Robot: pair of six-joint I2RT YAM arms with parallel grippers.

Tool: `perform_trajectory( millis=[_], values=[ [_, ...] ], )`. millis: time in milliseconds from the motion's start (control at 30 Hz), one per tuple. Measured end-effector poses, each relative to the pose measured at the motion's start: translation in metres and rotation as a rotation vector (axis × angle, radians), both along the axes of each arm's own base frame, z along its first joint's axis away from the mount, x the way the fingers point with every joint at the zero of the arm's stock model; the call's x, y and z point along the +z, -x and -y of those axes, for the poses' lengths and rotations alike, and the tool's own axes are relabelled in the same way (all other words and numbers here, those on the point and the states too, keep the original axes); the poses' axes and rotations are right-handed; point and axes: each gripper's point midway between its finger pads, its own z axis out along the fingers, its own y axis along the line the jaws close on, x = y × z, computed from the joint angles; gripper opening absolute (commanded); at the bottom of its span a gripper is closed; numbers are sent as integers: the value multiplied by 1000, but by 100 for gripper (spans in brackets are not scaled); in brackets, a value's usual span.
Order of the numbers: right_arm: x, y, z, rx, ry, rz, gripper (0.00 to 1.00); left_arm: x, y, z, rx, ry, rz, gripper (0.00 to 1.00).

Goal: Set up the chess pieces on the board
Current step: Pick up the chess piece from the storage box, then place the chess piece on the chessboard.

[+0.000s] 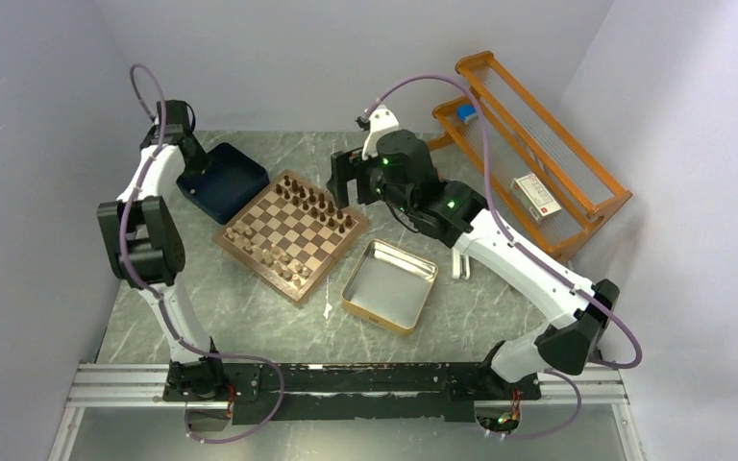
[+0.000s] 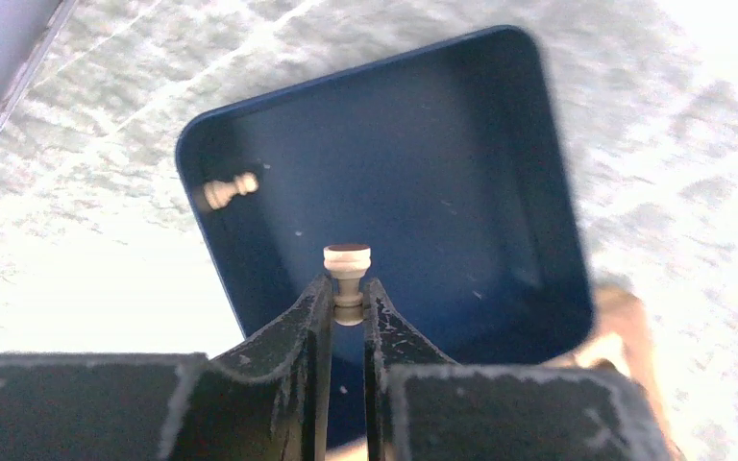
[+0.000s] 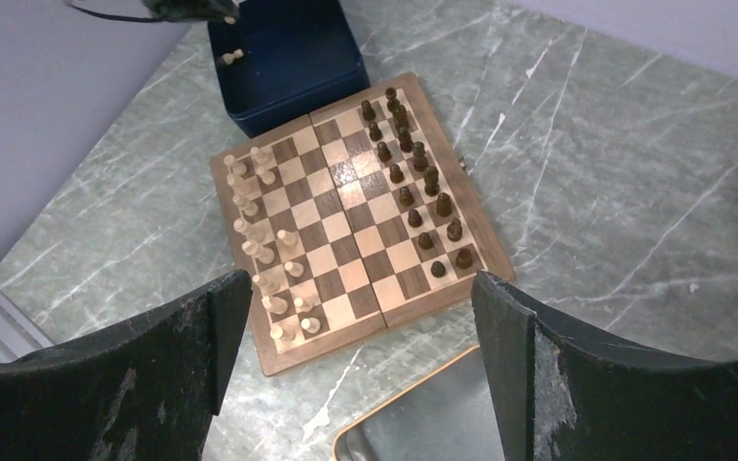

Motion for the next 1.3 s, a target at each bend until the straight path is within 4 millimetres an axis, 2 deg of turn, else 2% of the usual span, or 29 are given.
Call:
perform_trajectory(
  millis=[100, 200, 367, 433, 533, 667, 767, 867, 967, 1033, 1167, 1300],
  values=[
    [-9, -12, 9, -10, -32, -48, 88, 35, 6, 13, -59, 39, 55, 12],
    [-18, -29, 21, -27, -71, -95, 86, 53, 12, 35, -147, 111, 74, 12],
    [-30, -55, 20, -12, -173, -184, 81, 47, 32, 78, -304, 209, -23, 11],
    [-41, -61, 17, -5, -193, -226, 80, 44, 44, 99, -374, 224, -79, 11],
    [-57, -66, 11, 18, -201, -274, 75, 39, 66, 144, -503, 254, -156, 11],
    [-79, -62, 5, 108, -169, -246, 70, 31, 108, 210, -681, 361, -239, 13],
    [-115, -56, 4, 213, -77, -170, 70, 31, 139, 248, -784, 453, -302, 12],
    [-158, -42, 6, 366, 33, -79, 70, 37, 161, 275, -861, 534, -349, 12],
    [-179, -30, 6, 524, 117, 29, 68, 43, 178, 292, -908, 596, -382, 13],
    [-174, -26, 0, 623, 144, 120, 66, 48, 186, 300, -929, 630, -394, 13],
    [-143, -27, -16, 775, 146, 326, 59, 65, 202, 315, -978, 698, -393, 13],
    [-124, -21, -28, 866, 123, 454, 61, 79, 216, 326, -1023, 742, -389, 13]
  ],
)
